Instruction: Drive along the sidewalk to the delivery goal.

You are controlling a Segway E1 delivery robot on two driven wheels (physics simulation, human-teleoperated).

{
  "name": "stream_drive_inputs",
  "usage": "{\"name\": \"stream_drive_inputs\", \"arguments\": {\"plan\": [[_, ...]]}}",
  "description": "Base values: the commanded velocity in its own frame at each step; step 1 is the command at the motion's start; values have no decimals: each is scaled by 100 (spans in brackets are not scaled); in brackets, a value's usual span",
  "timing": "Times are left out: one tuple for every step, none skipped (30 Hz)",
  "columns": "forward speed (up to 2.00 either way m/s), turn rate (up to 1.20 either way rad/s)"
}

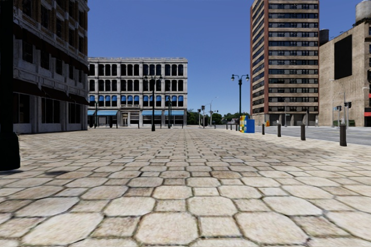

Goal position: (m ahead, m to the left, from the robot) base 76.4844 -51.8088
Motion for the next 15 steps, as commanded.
{"name": "stream_drive_inputs", "arguments": {"plan": [[200,0],[200,0],[200,0],[200,0],[200,0],[200,0],[200,0],[200,0],[200,0],[200,0],[200,0],[200,0],[200,0],[200,0],[200,0]]}}
